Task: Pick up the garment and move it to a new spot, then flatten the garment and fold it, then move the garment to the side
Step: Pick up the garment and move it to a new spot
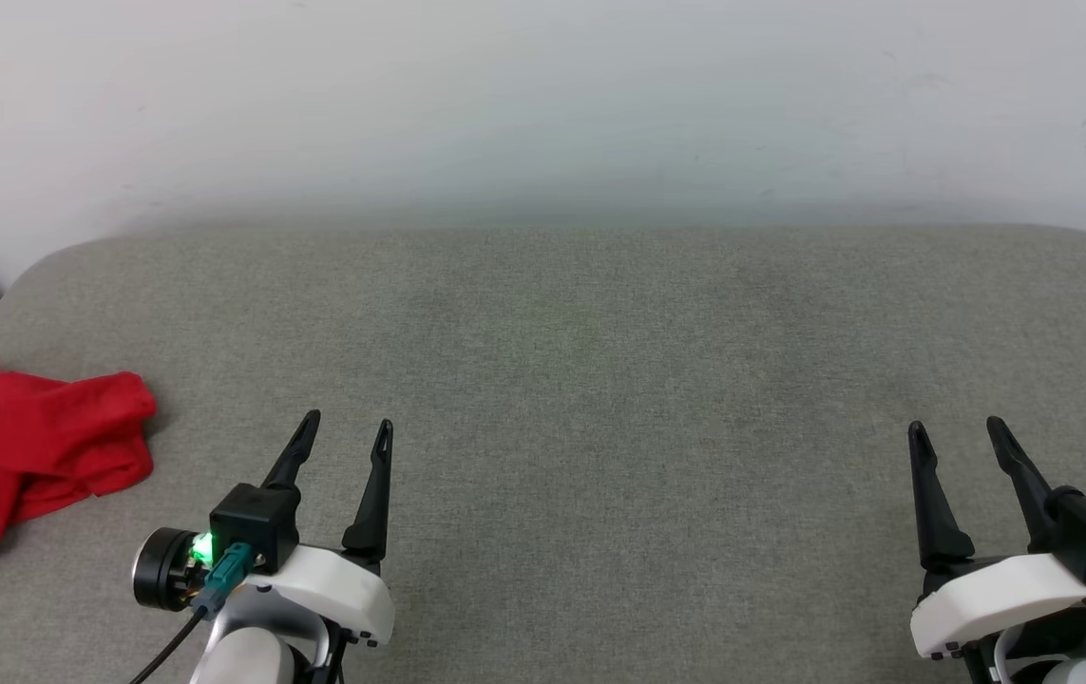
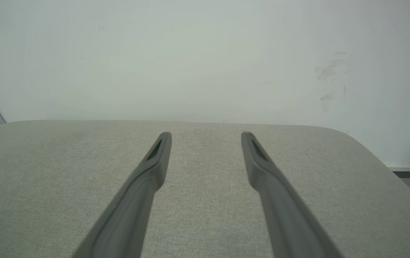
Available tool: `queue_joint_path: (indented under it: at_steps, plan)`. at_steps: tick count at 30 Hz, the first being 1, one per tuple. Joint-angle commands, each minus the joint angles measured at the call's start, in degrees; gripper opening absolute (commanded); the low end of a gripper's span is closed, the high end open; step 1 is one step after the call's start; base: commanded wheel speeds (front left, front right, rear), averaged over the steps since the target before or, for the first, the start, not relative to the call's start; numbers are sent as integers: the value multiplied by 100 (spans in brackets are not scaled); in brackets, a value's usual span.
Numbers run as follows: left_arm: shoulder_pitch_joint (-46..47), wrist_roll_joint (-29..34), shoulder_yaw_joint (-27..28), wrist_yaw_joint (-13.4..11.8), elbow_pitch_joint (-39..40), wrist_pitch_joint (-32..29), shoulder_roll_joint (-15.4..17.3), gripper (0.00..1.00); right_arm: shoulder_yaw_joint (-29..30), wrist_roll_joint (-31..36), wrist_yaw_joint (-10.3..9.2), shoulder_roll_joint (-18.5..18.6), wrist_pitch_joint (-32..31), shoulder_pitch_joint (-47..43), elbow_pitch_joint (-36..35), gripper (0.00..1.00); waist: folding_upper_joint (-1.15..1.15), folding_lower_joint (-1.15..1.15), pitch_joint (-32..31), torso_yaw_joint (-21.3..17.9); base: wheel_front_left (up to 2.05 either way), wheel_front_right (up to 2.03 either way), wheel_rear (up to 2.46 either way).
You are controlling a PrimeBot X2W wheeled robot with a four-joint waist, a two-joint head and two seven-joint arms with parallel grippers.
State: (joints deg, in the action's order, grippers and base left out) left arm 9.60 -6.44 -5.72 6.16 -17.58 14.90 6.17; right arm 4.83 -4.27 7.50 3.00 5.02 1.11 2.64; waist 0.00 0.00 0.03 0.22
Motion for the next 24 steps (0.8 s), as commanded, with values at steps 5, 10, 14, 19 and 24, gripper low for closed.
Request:
queue_joint_path:
  at_steps: [5,10,14,19,24]
  plan:
    - [60,-7,84,25,-65,44,-43,100,60,18,-2,-17,49,-17,16,100,0,0,18,68,0,0,0]
    - [96,-55,196,-1,-99,37,-74,100,71,3,-2,-17,34,-46,-50,100,0,0,59,312,0,0,0]
    - [143,-57,319,-29,-93,31,-82,100,-4,0,-2,-15,7,-28,-149,100,0,0,137,648,0,0,0]
    - [184,-36,424,-58,-96,31,-57,100,-131,7,-2,-15,-26,44,-220,100,0,0,217,1079,0,0,0]
    - [216,-34,576,-73,-75,31,-19,100,-337,22,-2,-15,-41,136,-298,100,0,0,310,1646,0,0,0]
